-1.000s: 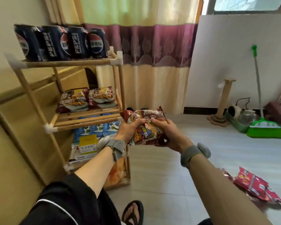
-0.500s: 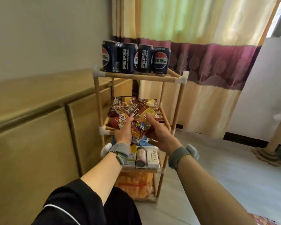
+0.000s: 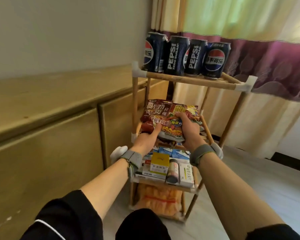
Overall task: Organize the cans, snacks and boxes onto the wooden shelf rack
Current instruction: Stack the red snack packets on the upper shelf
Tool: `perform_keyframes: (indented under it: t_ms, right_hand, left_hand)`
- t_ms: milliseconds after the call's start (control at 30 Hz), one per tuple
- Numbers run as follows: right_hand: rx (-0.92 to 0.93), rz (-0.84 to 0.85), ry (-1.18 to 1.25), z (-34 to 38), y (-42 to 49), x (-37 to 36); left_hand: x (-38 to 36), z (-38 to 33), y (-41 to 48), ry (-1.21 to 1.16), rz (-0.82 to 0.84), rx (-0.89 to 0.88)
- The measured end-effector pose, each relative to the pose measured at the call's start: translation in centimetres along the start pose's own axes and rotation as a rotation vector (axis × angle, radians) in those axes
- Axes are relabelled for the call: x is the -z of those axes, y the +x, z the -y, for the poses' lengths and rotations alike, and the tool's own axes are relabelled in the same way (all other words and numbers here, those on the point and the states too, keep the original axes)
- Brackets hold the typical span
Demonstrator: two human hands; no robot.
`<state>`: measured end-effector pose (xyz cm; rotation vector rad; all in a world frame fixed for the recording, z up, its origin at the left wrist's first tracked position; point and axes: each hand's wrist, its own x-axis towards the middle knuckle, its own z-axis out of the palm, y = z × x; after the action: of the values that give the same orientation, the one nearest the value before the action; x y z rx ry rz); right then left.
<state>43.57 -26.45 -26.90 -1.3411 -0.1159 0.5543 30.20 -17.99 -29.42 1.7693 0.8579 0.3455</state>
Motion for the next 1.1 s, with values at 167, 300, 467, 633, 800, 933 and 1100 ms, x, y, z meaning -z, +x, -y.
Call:
perform_keyframes:
  t_ms: [167,300,467,633,800,933,1100]
  right_hand:
    - [-0.046,0.034,-0.110,-0.1,2.4,-1.1]
    - [-0.085,0.070,-0.138,-0.5,3.9,-2.2]
    - [0.040,0.106,-0.736,-1.8,5.8,-2.0]
    - [0.117,0.122,-0.995,-2.2,5.8,-1.8]
    - [0.252,0.081,-0.872,-3.6,6.4,-0.9]
    - [0.487,-0.013,-0.842,-4.3,6.2,-0.4]
    - [0.411,0.070,-1.051,-2.5,5.7,-0.1]
  left_hand:
    - [1.0,1.5,0.5,0.611,-0.504,-0.500]
    - [1.5,1.7,1.9,0.952,-0.381,-0.713]
    - [1.2,2.2,2.4,1.204,-0.386,-0.726]
    - [0.1,1.5,4.1,1.227,-0.281,-0.591]
    - [-0.2,0.7,4.3,1.218,-0.287,-0.554]
    - [0.3,-0.6,4.8,1.188,-0.222,-0.488]
    - [0.6,-2.2,4.4,1.205,-0.079,-0.382]
